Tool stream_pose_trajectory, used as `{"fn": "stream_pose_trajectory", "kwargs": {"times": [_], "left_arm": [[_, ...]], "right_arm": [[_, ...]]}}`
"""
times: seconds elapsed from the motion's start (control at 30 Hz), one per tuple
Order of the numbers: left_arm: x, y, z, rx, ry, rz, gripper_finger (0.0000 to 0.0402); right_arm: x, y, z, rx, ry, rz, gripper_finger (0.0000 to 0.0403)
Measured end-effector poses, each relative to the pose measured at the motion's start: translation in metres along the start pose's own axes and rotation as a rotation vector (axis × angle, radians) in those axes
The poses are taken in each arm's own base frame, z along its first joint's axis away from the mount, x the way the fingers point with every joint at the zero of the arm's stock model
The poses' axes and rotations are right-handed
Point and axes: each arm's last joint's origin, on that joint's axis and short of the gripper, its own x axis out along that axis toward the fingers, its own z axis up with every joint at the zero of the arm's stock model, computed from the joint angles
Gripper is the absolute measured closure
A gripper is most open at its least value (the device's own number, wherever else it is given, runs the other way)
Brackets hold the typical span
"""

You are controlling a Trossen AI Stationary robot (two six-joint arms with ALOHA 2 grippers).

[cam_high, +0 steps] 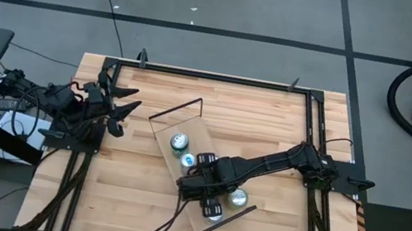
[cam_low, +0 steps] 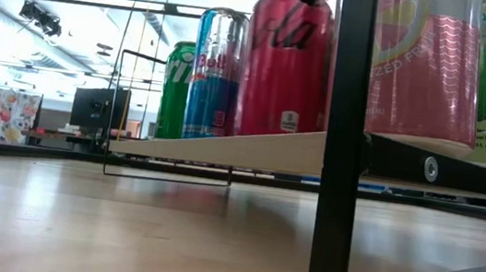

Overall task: Place canned beverage on shelf
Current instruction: Adjust the soda cans on the shelf

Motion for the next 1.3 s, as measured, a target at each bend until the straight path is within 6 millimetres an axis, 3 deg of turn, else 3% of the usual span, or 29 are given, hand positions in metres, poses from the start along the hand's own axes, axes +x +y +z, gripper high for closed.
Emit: {"fn": "stream_pose_trajectory", "kwargs": {"times": [0.4,1.3], "left_arm": [[-0.0001,0.0,0.0,0.0,0.0,0.0,0.0219],[0.0,0.0,0.0,0.001,0.0,0.0,0.0219]], "right_arm": [[0.0021,-0.0003,0.0105,-0.128,-0.099,-0.027,0.0098],[0.0024,-0.0033,0.0098,-0.079,-0.089,-0.03,0.0096]]}}
